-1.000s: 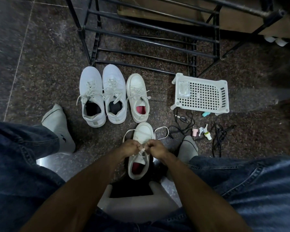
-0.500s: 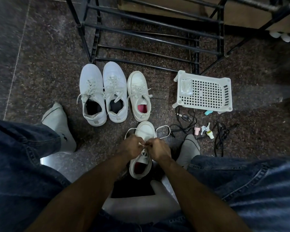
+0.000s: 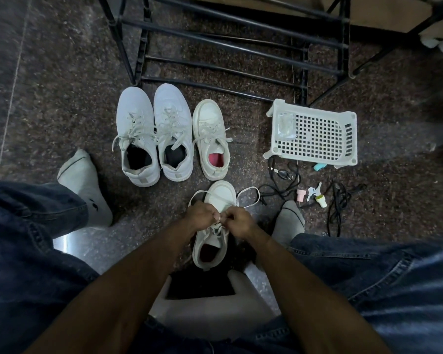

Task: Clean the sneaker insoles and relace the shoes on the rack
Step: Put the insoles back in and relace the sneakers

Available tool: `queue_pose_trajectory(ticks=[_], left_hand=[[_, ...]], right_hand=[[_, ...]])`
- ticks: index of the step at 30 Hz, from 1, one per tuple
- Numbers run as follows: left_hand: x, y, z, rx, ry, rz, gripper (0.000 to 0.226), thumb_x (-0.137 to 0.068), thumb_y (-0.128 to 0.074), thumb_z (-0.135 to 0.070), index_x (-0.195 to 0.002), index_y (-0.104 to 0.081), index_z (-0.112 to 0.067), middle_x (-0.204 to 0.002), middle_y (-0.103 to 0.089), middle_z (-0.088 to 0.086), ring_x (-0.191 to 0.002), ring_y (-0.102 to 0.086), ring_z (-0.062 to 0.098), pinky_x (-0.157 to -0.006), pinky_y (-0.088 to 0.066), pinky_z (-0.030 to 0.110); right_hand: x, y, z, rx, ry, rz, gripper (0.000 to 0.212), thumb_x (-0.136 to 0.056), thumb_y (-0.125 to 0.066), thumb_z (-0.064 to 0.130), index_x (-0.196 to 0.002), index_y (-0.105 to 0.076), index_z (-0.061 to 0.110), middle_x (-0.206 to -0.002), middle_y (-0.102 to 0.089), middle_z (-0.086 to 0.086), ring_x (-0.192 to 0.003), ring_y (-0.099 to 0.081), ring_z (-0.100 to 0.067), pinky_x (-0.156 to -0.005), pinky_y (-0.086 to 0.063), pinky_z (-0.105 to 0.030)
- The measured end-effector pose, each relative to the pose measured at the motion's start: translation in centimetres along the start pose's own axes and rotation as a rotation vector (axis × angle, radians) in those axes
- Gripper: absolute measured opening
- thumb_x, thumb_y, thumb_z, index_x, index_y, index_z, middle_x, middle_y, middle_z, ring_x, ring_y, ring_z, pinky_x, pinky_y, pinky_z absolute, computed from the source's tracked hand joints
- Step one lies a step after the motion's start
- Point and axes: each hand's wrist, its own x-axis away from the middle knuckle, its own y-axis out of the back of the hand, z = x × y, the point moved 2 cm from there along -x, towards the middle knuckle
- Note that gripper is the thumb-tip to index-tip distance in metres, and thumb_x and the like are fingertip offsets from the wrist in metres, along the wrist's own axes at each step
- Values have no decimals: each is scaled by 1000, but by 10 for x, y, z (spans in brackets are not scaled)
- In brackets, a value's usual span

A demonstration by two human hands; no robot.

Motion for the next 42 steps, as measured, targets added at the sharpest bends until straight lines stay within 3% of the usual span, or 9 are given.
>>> queue_pose_trajectory(ticks=[7,11,13,16,18,22,28,33,42], left_hand=[[5,-1,12,262,12,-65,35,-86,-61,7,-61,-61,-19,-53,-60,-14,-49,-52,-7,-63,-43,24],[5,8,10,145,158,-211,23,-81,-66,-4,-60,-63,-12,-62,-61,4,-62,-60,17,-67,-52,35],[9,8,11,125,237,-128,14,-82,-69,-14,-79,-68,0,-64,-62,8,-60,-59,22,-59,-51,33],[12,2,13,60,297,-38,43,-79,-72,-35,-104,-67,0,-94,-70,16,-81,-67,28,-64,-51,29],[12,0,13,40,294,-36,52,-74,-71,-39,-108,-67,0,-103,-70,19,-90,-68,32,-70,-52,31],[11,1,6,62,346,17,42,-79,-66,-29,-103,-67,6,-74,-64,11,-72,-64,27,-54,-47,26],[8,-6,5,113,404,-76,42,-83,-58,-23,-114,-61,4,-110,-68,18,-95,-67,31,-63,-47,25],[13,-1,0,405,419,39,7,-70,-61,-8,-66,-57,-4,-51,-49,6,-38,-40,15,-42,-27,20],[14,1,2,371,354,104,21,-80,-63,-6,-60,-59,-9,-53,-53,3,-33,-40,7,-35,-30,15]], right_hand=[[-10,-5,-14,-164,11,-77,43,-78,-59,-11,-54,-56,25,-60,-61,15,-57,-54,2,-64,-45,-24],[-26,-9,-34,-48,-183,-97,8,-65,-62,25,-65,-66,18,-71,-68,0,-67,-64,-20,-67,-56,-38],[-31,-12,-41,-15,-258,-44,43,-56,-63,46,-84,-72,15,-86,-73,-7,-80,-70,-27,-72,-59,-38],[-14,-13,-21,-57,-294,-3,73,-40,-59,59,-93,-72,9,-91,-73,-10,-87,-71,-28,-74,-60,-42],[2,-7,-4,-78,-283,0,62,-48,-66,51,-91,-73,7,-84,-71,-9,-85,-71,-28,-72,-60,-41],[14,1,6,-178,-350,15,26,-74,-68,20,-90,-71,0,-78,-69,-13,-72,-69,-29,-68,-60,-48],[17,-4,8,-290,-408,-22,29,-71,-68,25,-90,-68,2,-77,-68,-14,-61,-65,-26,-52,-57,-34],[22,0,15,-485,-448,40,11,-79,-51,7,-71,-58,9,-58,-50,-7,-50,-47,-20,-50,-42,-23],[21,11,10,-448,-419,94,13,-71,-53,5,-62,-58,11,-53,-50,-5,-44,-44,-18,-45,-33,-22]])
